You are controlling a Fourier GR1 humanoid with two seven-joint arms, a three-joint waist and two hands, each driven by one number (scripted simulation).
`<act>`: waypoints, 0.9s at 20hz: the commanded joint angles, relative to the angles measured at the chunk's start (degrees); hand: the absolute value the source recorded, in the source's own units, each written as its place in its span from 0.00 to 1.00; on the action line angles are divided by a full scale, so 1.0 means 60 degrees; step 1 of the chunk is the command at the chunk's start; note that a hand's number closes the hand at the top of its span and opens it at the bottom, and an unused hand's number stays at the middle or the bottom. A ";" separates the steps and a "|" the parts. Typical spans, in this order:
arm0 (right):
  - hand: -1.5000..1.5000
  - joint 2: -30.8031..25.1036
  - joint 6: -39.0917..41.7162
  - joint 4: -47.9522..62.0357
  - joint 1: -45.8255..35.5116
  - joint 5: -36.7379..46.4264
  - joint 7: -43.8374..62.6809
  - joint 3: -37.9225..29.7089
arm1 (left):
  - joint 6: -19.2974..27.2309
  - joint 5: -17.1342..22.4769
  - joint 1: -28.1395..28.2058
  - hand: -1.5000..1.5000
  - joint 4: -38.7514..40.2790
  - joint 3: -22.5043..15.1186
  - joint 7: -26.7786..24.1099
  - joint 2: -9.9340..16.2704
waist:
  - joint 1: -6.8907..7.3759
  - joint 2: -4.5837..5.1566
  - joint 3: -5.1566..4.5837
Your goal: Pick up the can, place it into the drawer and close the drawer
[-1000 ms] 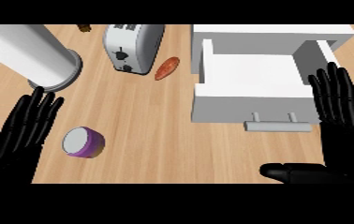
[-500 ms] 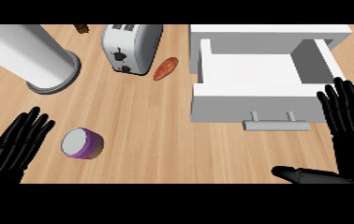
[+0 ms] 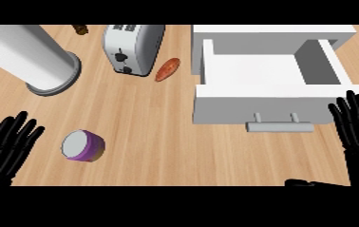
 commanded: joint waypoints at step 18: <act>0.00 0.0094 0.0939 -0.0290 0.0641 -0.0357 -0.0225 -0.0898 | -0.0820 -0.1222 -0.1408 0.00 0.3414 0.0773 -0.1558 -0.0623 | -0.0027 0.0002 -0.0002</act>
